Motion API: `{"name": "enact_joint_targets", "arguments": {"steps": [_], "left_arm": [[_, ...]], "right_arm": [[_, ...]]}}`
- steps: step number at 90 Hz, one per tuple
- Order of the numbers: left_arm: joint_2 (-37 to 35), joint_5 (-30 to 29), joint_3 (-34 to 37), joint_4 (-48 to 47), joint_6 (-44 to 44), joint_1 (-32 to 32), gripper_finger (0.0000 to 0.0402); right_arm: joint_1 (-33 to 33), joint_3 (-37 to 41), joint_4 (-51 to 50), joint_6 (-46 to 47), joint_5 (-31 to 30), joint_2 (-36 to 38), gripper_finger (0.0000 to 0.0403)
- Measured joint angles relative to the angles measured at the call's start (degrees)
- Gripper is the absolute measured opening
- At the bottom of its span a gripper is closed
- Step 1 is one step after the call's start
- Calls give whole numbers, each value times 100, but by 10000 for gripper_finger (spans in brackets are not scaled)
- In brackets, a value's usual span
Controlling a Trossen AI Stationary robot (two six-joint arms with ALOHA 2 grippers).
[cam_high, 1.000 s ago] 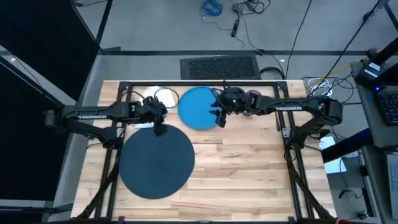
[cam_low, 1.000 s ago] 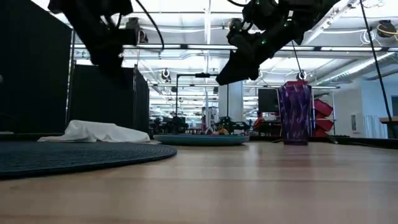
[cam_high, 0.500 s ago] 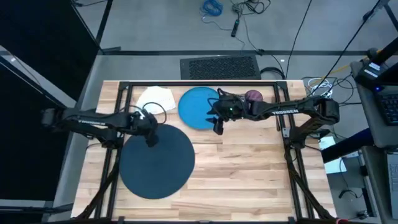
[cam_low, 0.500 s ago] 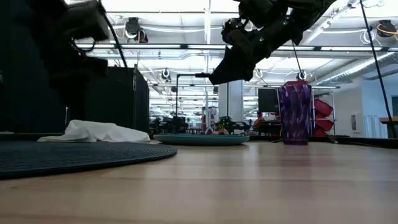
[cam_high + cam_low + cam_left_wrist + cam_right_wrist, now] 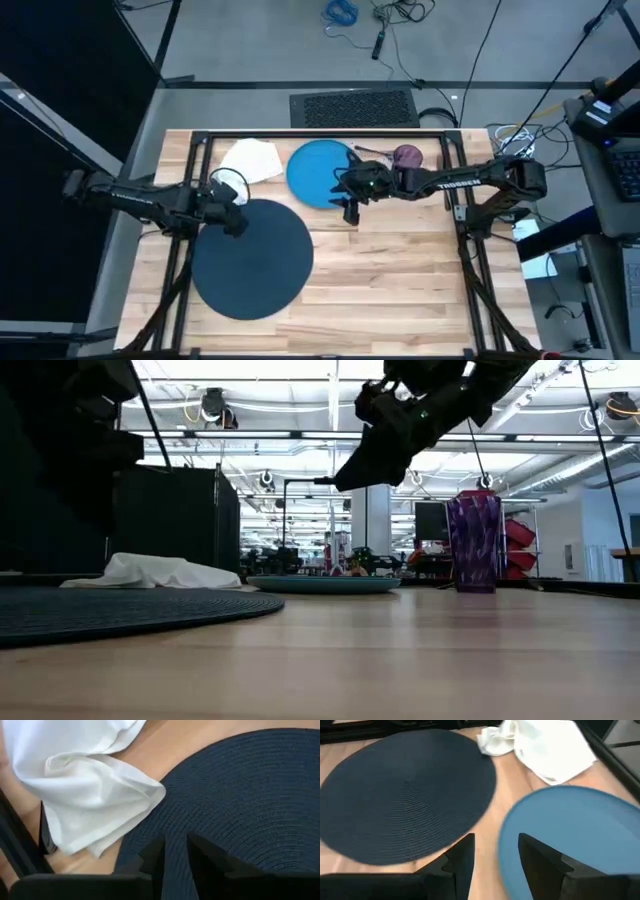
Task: Set table place
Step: Move the blue table mat to the center
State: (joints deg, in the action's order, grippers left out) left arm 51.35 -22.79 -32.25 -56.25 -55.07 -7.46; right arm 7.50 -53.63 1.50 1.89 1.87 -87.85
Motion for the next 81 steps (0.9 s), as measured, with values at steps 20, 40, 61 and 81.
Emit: {"name": "enact_joint_targets", "arguments": {"steps": [20,40,61,81], "left_arm": [[-2,212,0,13,-166,-359,68],[0,260,0,488,-316,-620,68],[53,203,0,1615,-318,-623,68],[236,155,-2,2164,-607,-623,68]], "right_arm": [[-299,0,-6,-63,-2,0,138],[-577,0,-96,-83,-4,0,138],[-889,0,-244,-83,-9,0,138],[-1269,0,-833,-65,-32,0,138]]}}
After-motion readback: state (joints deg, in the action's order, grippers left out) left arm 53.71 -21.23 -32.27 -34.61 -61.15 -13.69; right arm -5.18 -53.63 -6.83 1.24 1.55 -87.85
